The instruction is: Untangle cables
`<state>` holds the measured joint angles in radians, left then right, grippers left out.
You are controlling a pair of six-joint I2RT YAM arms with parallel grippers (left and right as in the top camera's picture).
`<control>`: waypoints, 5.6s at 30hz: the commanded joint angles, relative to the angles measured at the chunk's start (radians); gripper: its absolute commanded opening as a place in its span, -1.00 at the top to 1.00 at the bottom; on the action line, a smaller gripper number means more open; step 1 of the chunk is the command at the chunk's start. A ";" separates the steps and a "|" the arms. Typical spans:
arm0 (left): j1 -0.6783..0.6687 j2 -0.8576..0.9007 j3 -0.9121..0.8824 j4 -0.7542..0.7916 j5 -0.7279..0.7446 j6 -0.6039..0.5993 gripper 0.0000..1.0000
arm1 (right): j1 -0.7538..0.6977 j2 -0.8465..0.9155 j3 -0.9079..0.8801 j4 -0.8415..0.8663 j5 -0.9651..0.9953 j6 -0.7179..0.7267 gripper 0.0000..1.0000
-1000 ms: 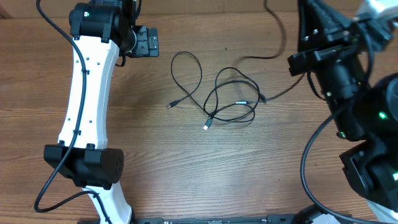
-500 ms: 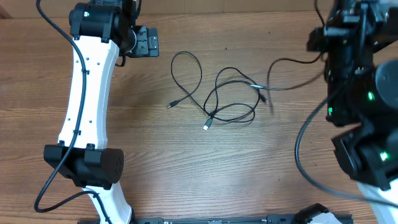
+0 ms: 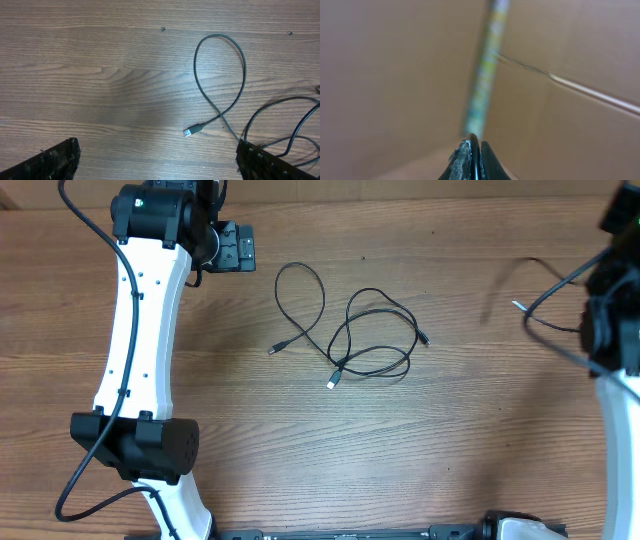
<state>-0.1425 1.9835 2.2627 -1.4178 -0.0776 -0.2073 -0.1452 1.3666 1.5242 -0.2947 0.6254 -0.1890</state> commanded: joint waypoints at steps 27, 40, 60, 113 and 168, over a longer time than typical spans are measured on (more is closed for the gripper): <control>-0.002 0.006 0.003 0.001 0.011 -0.006 -0.99 | -0.644 0.376 0.020 -0.192 -0.448 0.271 0.63; -0.002 0.006 0.003 0.001 0.011 -0.006 -0.99 | -0.720 0.379 0.020 -0.198 -0.620 0.369 -1.00; -0.002 0.006 0.003 0.001 0.012 -0.006 -1.00 | -0.653 0.379 0.020 -0.347 -1.230 0.368 -1.00; -0.002 0.006 0.003 0.001 0.012 -0.006 -0.99 | 0.511 0.515 -0.032 -0.488 -0.940 0.436 -1.00; -0.002 0.006 0.003 0.001 0.012 -0.006 -0.99 | 0.485 -0.044 0.220 -0.377 -0.626 0.336 0.92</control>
<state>-0.1425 1.9835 2.2627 -1.4178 -0.0776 -0.2073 0.3408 1.3769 1.7168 -0.7036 -0.0761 0.1593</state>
